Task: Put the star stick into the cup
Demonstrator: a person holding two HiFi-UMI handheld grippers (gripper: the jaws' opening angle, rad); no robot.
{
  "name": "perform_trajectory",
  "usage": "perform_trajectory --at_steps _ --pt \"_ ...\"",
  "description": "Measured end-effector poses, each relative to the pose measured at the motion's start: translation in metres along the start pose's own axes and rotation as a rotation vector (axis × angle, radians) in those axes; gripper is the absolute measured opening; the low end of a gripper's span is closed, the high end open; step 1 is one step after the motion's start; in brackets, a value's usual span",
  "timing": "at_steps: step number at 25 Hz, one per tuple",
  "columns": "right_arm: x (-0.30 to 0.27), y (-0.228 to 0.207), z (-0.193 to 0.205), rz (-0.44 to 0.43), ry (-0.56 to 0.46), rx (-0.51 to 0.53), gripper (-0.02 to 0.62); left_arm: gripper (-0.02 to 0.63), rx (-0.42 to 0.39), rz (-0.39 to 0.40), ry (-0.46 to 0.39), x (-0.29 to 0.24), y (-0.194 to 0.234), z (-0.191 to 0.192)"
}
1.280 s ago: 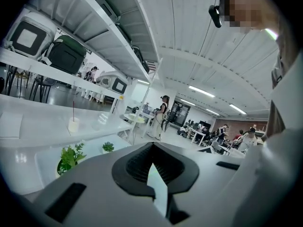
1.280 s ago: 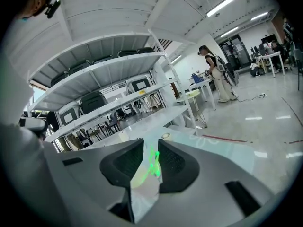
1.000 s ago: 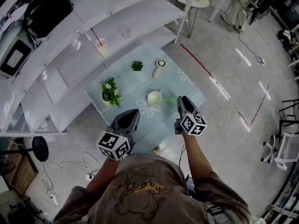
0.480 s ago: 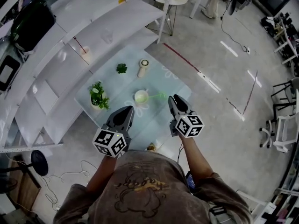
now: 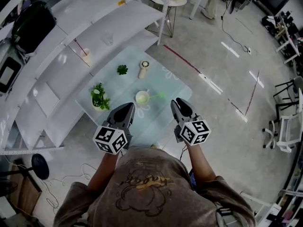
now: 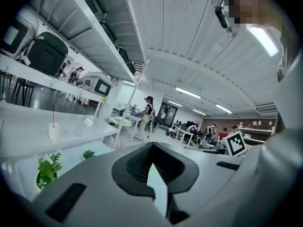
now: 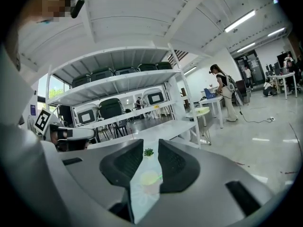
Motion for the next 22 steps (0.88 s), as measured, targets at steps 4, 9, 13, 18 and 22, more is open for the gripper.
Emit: perform_trajectory --at_steps 4,9,13,18,22 --pt "0.014 0.011 -0.008 -0.016 -0.028 0.012 0.078 0.021 -0.013 -0.010 0.002 0.004 0.002 -0.003" --pt "0.025 0.022 -0.013 -0.015 -0.061 0.049 0.047 0.021 -0.031 -0.028 0.000 0.007 0.004 -0.005" --pt "0.025 0.028 -0.011 -0.027 -0.065 0.054 0.017 0.021 -0.039 -0.043 -0.006 0.009 0.005 -0.006" --pt "0.028 0.028 -0.007 -0.022 -0.068 0.057 0.002 0.021 -0.052 -0.051 -0.006 0.010 0.001 -0.005" --pt "0.029 0.029 -0.002 -0.018 -0.066 0.054 0.002 0.021 -0.055 -0.057 -0.005 0.011 0.002 -0.003"
Point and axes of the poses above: the fingertips, and each gripper's own axes: x backward along the fingers, y to its left, z out of its underside, the point moved 5 cm from there along x, backward along the fingers, and after that the axes turned 8 degrees about z, right-handed, at the moved point
